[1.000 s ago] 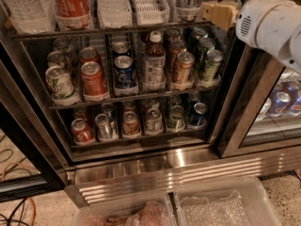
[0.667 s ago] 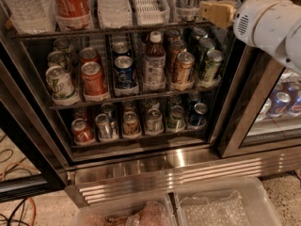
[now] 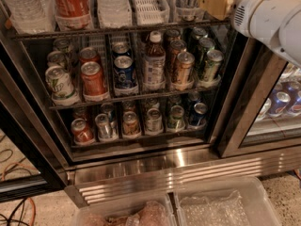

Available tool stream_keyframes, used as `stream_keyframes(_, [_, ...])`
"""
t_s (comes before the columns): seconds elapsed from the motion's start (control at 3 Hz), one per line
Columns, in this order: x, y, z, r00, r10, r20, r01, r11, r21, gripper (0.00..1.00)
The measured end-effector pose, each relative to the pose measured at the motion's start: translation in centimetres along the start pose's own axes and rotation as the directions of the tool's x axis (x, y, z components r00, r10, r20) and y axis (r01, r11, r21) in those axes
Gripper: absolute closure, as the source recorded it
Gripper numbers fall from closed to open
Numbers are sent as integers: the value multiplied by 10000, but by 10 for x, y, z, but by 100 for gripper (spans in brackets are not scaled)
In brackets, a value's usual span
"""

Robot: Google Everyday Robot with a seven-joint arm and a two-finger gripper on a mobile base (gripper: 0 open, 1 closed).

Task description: Pick blue plastic bottle from top shelf of fridge

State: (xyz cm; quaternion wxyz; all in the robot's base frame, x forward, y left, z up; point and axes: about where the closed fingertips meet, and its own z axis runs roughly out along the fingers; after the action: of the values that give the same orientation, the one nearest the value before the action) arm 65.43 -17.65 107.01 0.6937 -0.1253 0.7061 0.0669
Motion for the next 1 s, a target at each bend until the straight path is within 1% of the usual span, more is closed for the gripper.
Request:
stream_keyframes(0.33, [4, -3, 2, 10000, 8, -63, -7, 10000, 71, 46])
stream_keyframes(0.67, [5, -6, 4, 10000, 4, -74, -3, 9999, 158, 69])
stream_keyframes(1.0, [4, -9, 6, 10000, 23, -52, -22, 9997, 239, 74])
